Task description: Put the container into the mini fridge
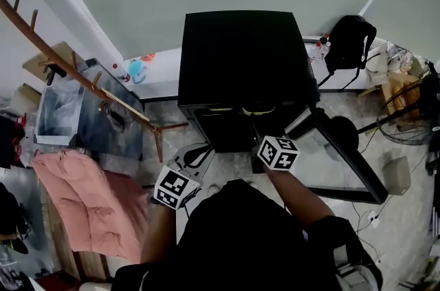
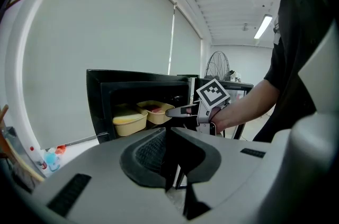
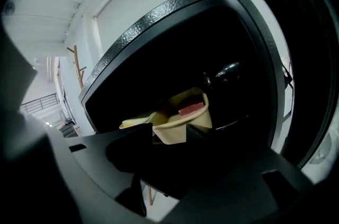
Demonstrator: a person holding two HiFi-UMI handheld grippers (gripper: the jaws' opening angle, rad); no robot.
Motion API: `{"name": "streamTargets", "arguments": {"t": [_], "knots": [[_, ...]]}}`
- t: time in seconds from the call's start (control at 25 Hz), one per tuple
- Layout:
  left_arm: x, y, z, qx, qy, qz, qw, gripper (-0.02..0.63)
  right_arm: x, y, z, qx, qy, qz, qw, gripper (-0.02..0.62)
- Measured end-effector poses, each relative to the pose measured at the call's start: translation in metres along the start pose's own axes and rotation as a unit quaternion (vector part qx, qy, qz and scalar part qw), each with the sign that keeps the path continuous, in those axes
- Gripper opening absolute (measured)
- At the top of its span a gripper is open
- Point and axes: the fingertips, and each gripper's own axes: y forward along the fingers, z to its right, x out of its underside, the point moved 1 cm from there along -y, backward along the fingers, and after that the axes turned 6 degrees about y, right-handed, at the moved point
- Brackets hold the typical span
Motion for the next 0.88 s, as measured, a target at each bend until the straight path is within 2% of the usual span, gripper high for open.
{"name": "streamTargets", "arguments": {"t": [0.4,0.6,0.88], "knots": [[-0.004,-0.005,-0.013,-0.038,-0.012,0.016,0.9991,0.04,-0.013,0.023,0.005,0.006,-0.012,-0.013,1.0,0.209],[-0.016,-0.013,-0.025,-0.076,-0.022,0.052,0.9955,0.04,-0.015,0.007,0.0,-0.006,-0.023,-0.003,1.0,0.209],[-0.024,-0.012,-0.035,-0.107,-0.039,0.077,0.9905,0.04,-0.023,-0.016,-0.009,-0.019,-0.047,0.013,0.999,0.209]]}}
